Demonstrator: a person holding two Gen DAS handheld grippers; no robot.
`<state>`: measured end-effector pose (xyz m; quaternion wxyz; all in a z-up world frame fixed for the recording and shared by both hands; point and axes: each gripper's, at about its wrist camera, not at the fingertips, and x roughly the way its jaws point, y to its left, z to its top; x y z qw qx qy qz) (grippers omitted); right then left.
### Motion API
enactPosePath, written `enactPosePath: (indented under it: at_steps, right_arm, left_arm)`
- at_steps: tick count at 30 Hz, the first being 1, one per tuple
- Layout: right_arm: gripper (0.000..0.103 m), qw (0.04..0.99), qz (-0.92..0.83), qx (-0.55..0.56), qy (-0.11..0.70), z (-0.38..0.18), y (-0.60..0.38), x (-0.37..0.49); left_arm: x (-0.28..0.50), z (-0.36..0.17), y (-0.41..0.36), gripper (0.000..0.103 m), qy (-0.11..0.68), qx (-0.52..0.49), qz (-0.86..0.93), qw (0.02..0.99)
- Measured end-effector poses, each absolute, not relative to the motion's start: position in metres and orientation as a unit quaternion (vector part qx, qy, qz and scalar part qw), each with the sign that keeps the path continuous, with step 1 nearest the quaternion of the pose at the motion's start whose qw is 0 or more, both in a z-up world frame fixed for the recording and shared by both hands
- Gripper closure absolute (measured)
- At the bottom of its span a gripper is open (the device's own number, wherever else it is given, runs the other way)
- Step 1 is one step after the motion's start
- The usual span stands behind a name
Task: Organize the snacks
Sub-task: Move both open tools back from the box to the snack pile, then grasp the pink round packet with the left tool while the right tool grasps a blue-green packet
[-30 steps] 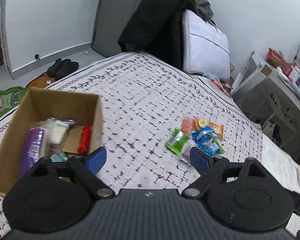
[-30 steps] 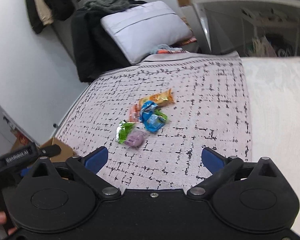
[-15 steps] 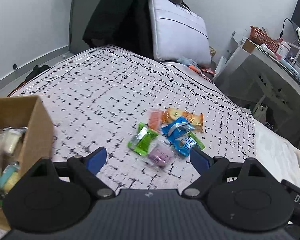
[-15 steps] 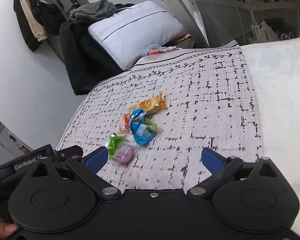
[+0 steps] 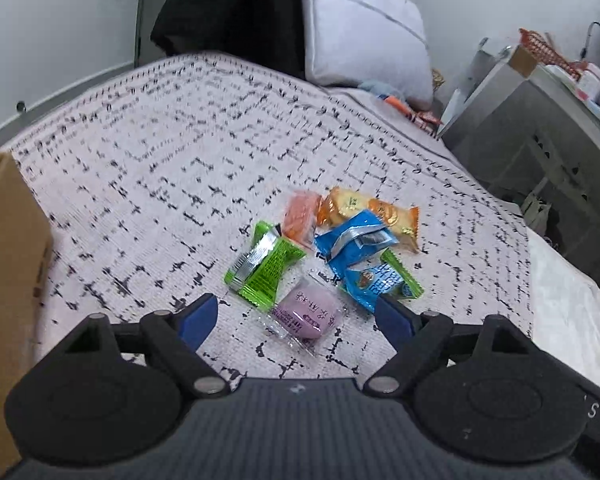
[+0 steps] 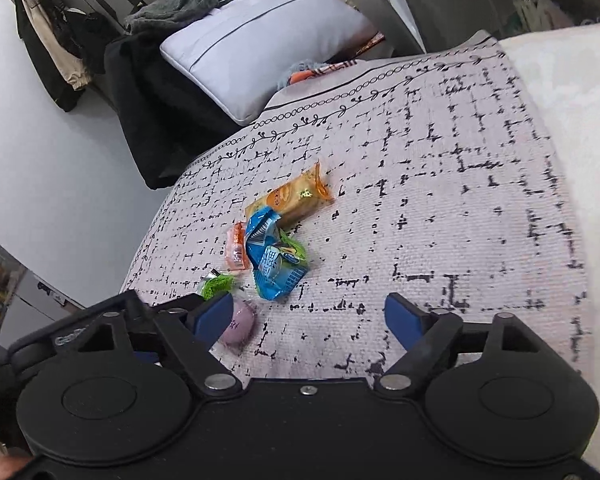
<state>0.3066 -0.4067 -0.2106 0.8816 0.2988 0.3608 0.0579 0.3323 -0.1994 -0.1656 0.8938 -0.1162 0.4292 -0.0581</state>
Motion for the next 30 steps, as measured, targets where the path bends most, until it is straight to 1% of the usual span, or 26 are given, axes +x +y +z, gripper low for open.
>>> enactPosePath:
  at_steps: [3,5,7,11,13,19,23,24,25,26,27,30]
  right_arm:
    - [0.025,0.880,0.058,0.305,0.359,-0.216,-0.406,0.313]
    - [0.025,0.880,0.058,0.310,0.354,-0.219,-0.407,0.315]
    - [0.025,0.881,0.059,0.313,0.349,-0.220,-0.408,0.320]
    - [0.025,0.885,0.066,0.310,0.342,-0.223,-0.402,0.335]
    - [0.026,0.887,0.071,0.303,0.340,-0.224,-0.397,0.340]
    - [0.028,0.886,0.076,0.311,0.335,-0.229,-0.391,0.354]
    - [0.029,0.890,0.078,0.301,0.335,-0.230,-0.385,0.366]
    - [0.033,0.891,0.079,0.297,0.335,-0.230,-0.383,0.367]
    - [0.044,0.891,0.079,0.292,0.339,-0.231,-0.381,0.368]
    - [0.062,0.890,0.078,0.284,0.347,-0.232,-0.379,0.369]
    - [0.069,0.889,0.078,0.276,0.357,-0.233,-0.378,0.369]
    - [0.071,0.884,0.083,0.283,0.363,-0.232,-0.380,0.362]
  left_arm:
    - [0.341,-0.175,-0.205,0.026,0.439,-0.111,-0.058,0.890]
    - [0.347,-0.182,-0.208,0.032,0.449,-0.115,-0.060,0.884]
    - [0.351,-0.188,-0.212,0.040,0.460,-0.113,-0.059,0.879]
    - [0.355,-0.196,-0.212,0.050,0.466,-0.119,-0.050,0.875]
    - [0.356,-0.196,-0.213,0.057,0.465,-0.117,-0.043,0.877]
    - [0.357,-0.191,-0.216,0.063,0.473,-0.130,0.006,0.872]
    - [0.358,-0.186,-0.213,0.065,0.467,-0.136,0.022,0.873]
    - [0.358,-0.186,-0.212,0.065,0.466,-0.136,0.024,0.874]
    - [0.358,-0.186,-0.209,0.065,0.464,-0.137,0.022,0.875]
    - [0.357,-0.187,-0.207,0.065,0.465,-0.139,0.020,0.874]
    - [0.356,-0.188,-0.204,0.065,0.466,-0.142,0.019,0.873]
    - [0.352,-0.189,-0.198,0.067,0.468,-0.149,0.016,0.871]
